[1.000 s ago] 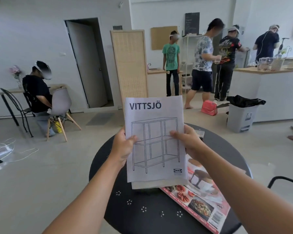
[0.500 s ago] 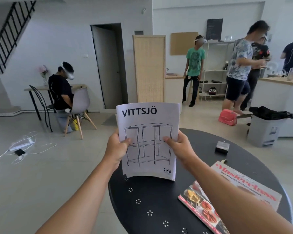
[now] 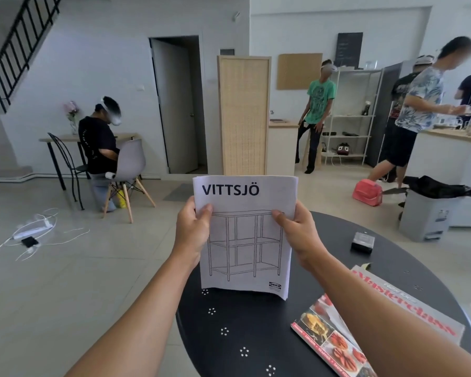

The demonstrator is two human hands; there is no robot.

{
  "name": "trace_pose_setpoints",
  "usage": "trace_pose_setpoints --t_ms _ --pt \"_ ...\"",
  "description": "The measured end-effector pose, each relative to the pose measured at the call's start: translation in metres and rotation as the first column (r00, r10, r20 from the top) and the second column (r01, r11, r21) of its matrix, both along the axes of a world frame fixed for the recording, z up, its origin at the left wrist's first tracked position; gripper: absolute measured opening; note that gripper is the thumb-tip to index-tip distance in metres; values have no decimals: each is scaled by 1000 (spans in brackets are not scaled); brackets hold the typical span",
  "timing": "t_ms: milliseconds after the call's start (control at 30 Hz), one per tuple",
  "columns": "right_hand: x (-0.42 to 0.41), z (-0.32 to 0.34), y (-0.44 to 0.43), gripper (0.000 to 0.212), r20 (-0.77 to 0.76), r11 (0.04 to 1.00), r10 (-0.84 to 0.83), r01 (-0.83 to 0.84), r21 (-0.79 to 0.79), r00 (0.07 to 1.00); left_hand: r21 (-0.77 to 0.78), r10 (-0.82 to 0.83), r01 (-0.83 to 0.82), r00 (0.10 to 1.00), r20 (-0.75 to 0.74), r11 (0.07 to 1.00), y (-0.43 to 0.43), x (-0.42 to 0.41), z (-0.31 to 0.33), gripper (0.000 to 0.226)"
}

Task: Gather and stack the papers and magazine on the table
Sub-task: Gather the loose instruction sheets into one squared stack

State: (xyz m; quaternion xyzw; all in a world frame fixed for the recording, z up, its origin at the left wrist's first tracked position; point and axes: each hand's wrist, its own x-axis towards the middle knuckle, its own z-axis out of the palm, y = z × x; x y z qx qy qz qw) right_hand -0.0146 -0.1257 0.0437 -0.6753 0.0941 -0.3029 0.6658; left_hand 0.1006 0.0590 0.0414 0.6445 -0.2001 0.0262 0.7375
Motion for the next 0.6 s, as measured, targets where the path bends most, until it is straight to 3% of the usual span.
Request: trace_pose_setpoints --t_ms 100,167,300,467,600 --pt "-1 -1 2 25 27 1000 19 -19 -5 999 -1 18 -18 1000 11 1000 1 -2 1 19" --pt "-3 -12 2 28 2 999 44 -44 -13 999 81 3 -3 1000 -6 997 3 -4 -13 22" --pt "-9 -37 4 29 -115 991 43 -56 -118 992 295 -5 2 1000 10 956 8 -4 -49 25" --pt "-3 -20 -1 25 -232 972 -51 -4 -234 971 392 65 -86 996 68 916 9 1 -38 12" --pt "1 -20 -11 23 -365 967 -108 13 -253 925 477 67 -61 998 6 877 4 9 -39 12"
